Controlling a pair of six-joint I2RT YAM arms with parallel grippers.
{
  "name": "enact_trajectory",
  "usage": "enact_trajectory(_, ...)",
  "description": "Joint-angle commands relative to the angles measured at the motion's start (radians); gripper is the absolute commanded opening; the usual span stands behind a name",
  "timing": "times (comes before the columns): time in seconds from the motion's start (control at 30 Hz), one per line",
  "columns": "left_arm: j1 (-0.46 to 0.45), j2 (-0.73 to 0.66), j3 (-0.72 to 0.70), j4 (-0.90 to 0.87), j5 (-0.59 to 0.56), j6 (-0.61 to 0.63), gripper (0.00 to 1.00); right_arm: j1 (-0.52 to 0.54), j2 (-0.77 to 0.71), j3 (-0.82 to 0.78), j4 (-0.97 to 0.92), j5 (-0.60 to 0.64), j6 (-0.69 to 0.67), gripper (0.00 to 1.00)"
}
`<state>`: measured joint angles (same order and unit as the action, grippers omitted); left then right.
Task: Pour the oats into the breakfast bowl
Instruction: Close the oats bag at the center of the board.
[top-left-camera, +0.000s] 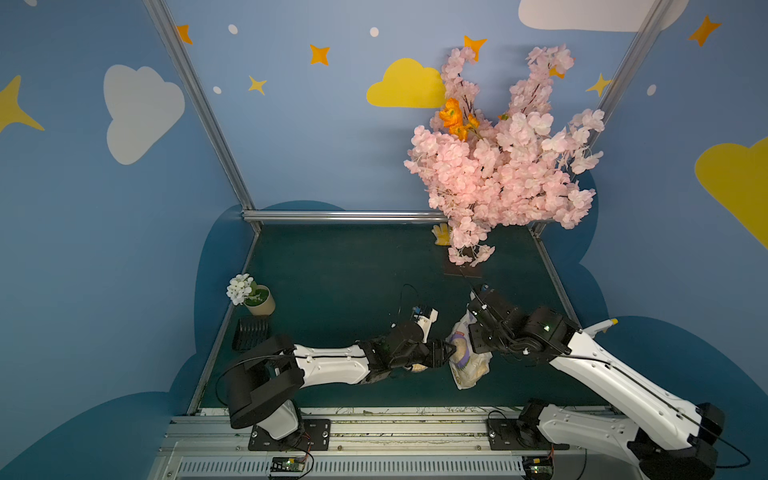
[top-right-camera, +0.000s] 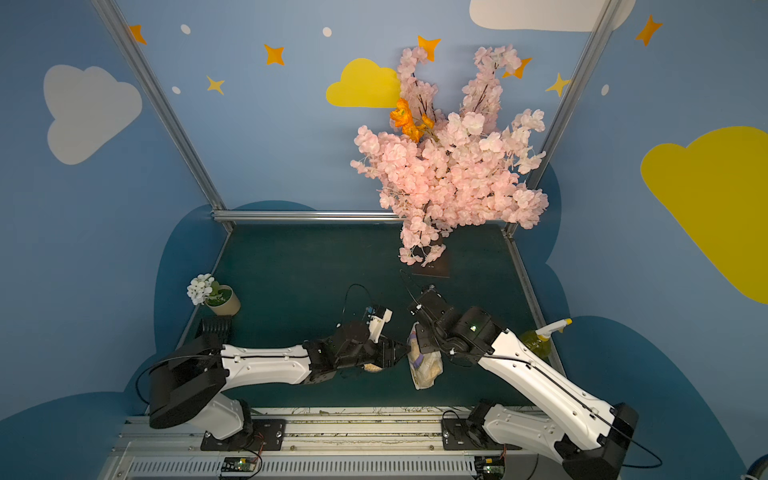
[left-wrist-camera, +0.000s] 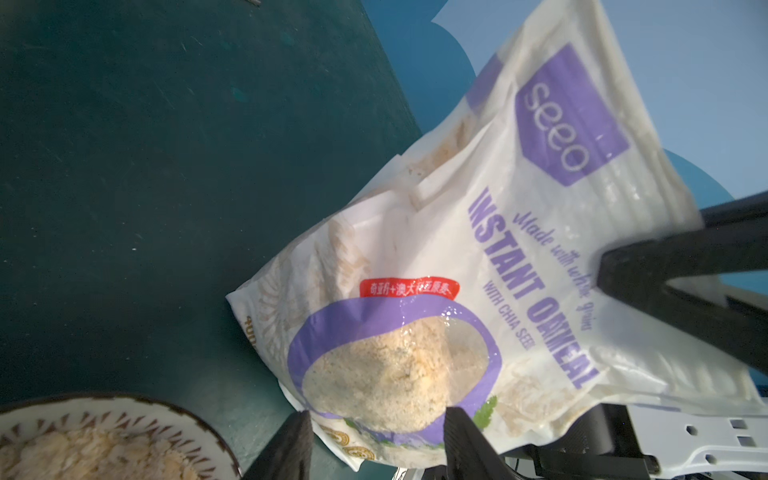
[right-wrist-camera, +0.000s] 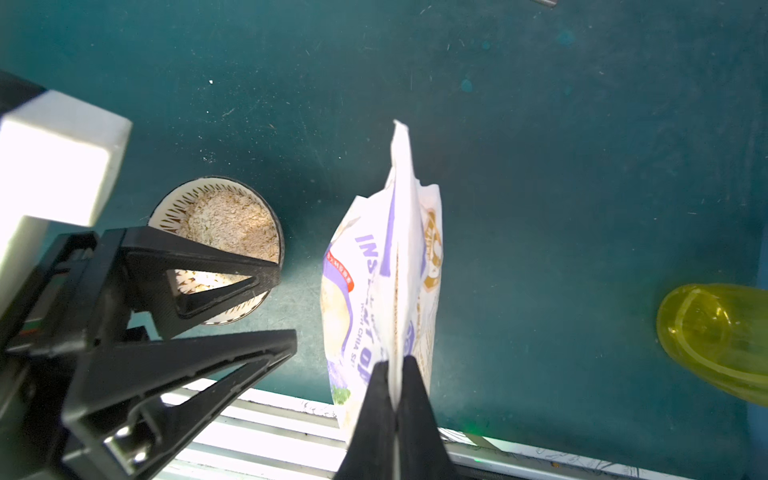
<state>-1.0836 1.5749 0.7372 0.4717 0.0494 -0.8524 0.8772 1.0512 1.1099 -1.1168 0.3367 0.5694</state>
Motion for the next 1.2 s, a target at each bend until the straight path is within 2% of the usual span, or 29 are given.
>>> enact_trajectory(0.0, -0.005, 0.005, 0.022, -0.013, -0.005, 0.003, 0.55, -0.013, -0.044, -0.006, 0.049, 0.062, 0.016, 0.22)
enact_trajectory(0.07, -0.006, 0.005, 0.021, -0.014, -0.003, 0.0, 0.55, -0.016, -0.043, -0.016, 0.057, 0.057, 0.018, 0.31)
enact_trajectory(0.1, -0.008, 0.004, 0.022, -0.015, -0.003, 0.0, 0.55, -0.019, -0.042, -0.023, 0.064, 0.054, 0.017, 0.33)
enact_trajectory(0.63, -0.016, -0.003, 0.031, -0.02, -0.005, 0.001, 0.55, -0.043, 0.04, -0.031, 0.115, -0.037, -0.037, 0.26)
enact_trajectory(0.7, -0.016, -0.004, 0.032, -0.02, -0.006, 0.002, 0.55, -0.041, 0.054, -0.029, 0.096, -0.019, -0.03, 0.2)
enact_trajectory(0.73, -0.016, -0.003, 0.032, -0.019, -0.005, 0.001, 0.55, -0.04, 0.06, -0.028, 0.086, -0.008, -0.029, 0.08)
enact_trajectory(0.77, -0.016, -0.002, 0.034, -0.02, -0.005, 0.001, 0.55, -0.038, 0.067, -0.026, 0.077, 0.002, -0.029, 0.0)
enact_trajectory(0.97, -0.016, -0.003, 0.034, -0.021, -0.005, 0.0, 0.55, -0.012, 0.094, 0.051, -0.015, 0.045, 0.017, 0.0)
enact_trajectory(1.17, -0.017, -0.009, 0.033, -0.022, -0.008, -0.005, 0.55, 0.004, 0.046, 0.048, 0.048, 0.044, -0.014, 0.0)
